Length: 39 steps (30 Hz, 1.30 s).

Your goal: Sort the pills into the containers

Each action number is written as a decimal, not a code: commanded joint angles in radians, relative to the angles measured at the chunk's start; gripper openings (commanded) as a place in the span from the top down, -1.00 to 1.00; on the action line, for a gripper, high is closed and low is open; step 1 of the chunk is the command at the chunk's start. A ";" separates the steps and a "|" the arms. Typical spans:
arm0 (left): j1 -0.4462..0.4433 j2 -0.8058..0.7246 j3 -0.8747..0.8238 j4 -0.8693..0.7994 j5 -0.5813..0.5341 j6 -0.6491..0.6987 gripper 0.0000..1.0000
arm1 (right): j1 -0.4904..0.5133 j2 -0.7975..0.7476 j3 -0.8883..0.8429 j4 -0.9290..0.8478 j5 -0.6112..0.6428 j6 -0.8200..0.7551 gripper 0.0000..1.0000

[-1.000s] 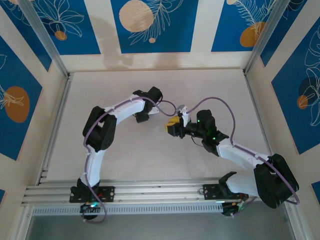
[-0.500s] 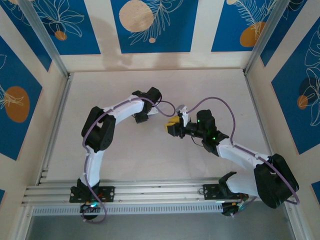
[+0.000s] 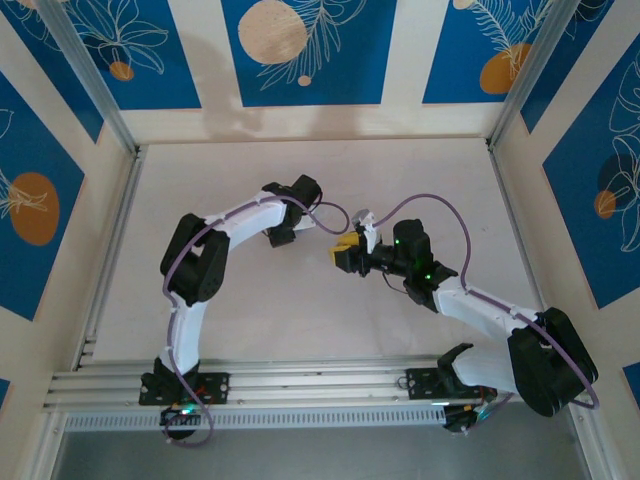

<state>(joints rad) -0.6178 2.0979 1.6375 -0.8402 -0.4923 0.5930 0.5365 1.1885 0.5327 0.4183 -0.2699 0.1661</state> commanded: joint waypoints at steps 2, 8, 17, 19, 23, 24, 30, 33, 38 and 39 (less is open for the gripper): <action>0.011 -0.052 -0.022 0.007 -0.015 -0.010 1.00 | 0.003 0.009 0.033 -0.005 -0.016 -0.012 1.00; 0.012 -0.067 -0.043 0.030 -0.019 -0.013 1.00 | 0.003 0.012 0.035 -0.005 -0.017 -0.013 1.00; 0.013 -0.081 -0.087 0.073 -0.019 -0.039 1.00 | 0.005 0.019 0.036 -0.004 -0.014 -0.014 1.00; 0.013 -0.089 -0.102 0.091 -0.019 -0.049 1.00 | 0.006 0.021 0.038 -0.004 -0.015 -0.014 1.00; 0.014 -0.100 -0.128 0.122 -0.030 -0.063 1.00 | 0.007 0.027 0.038 -0.003 -0.017 -0.013 1.00; 0.014 -0.105 -0.134 0.129 -0.030 -0.065 1.00 | 0.008 0.029 0.040 -0.003 -0.017 -0.012 1.00; 0.015 -0.131 -0.166 0.157 -0.035 -0.084 1.00 | 0.010 0.037 0.042 -0.002 -0.020 -0.013 1.00; 0.014 -0.150 -0.186 0.182 -0.040 -0.087 1.00 | 0.010 0.040 0.042 -0.002 -0.021 -0.013 1.00; 0.016 -0.170 -0.213 0.217 -0.048 -0.096 1.00 | 0.011 0.043 0.043 -0.003 -0.022 -0.015 1.00; 0.016 -0.172 -0.218 0.220 -0.047 -0.100 1.00 | 0.011 0.043 0.043 -0.003 -0.022 -0.016 1.00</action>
<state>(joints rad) -0.6144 1.9640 1.4342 -0.6456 -0.5182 0.5209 0.5415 1.2236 0.5426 0.4145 -0.2707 0.1658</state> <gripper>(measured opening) 0.512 0.408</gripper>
